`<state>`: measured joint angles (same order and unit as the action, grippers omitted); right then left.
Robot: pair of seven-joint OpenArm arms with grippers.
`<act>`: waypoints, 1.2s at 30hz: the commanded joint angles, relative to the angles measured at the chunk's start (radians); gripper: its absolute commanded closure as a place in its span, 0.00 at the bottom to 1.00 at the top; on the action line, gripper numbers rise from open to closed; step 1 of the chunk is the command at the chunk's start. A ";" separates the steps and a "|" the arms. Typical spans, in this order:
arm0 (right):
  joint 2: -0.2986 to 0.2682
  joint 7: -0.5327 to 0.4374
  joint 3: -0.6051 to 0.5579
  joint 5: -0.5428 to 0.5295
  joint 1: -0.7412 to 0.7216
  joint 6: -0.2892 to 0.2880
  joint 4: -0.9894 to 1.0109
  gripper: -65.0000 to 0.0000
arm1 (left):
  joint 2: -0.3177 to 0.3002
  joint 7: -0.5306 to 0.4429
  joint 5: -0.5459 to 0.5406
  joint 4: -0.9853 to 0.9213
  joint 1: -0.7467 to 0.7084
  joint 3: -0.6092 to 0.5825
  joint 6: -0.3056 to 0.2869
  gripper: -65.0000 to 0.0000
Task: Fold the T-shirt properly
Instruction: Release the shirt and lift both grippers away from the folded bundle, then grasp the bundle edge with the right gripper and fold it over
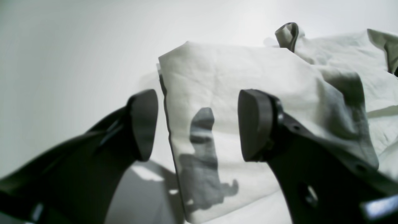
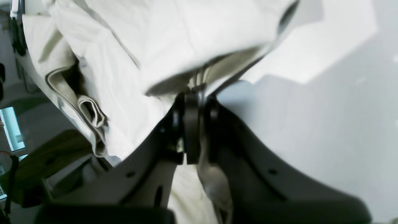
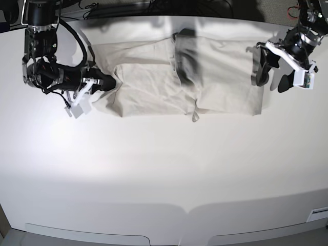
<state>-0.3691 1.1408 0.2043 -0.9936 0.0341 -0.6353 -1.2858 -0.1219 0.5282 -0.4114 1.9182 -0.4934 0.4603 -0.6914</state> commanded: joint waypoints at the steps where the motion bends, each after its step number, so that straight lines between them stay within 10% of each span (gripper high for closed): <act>1: -0.013 -0.014 0.022 -0.002 -0.014 -0.012 -0.011 1.00 | -0.010 -0.021 -0.016 0.021 -0.003 0.006 -0.007 0.39; 18: -0.045 0.255 0.224 -0.260 -0.070 -0.061 -0.163 1.00 | -0.009 -0.021 -0.016 0.021 -0.005 0.006 -0.007 0.39; 36: 0.400 0.190 -0.091 -0.159 -0.001 -0.061 -0.400 1.00 | -0.009 -0.021 -0.016 0.021 -0.005 0.006 -0.007 0.39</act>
<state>0.0292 1.3495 0.1120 -1.1194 0.0498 -0.6899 -1.6646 -0.1219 0.5308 -0.4114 1.9182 -0.4984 0.4603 -0.6914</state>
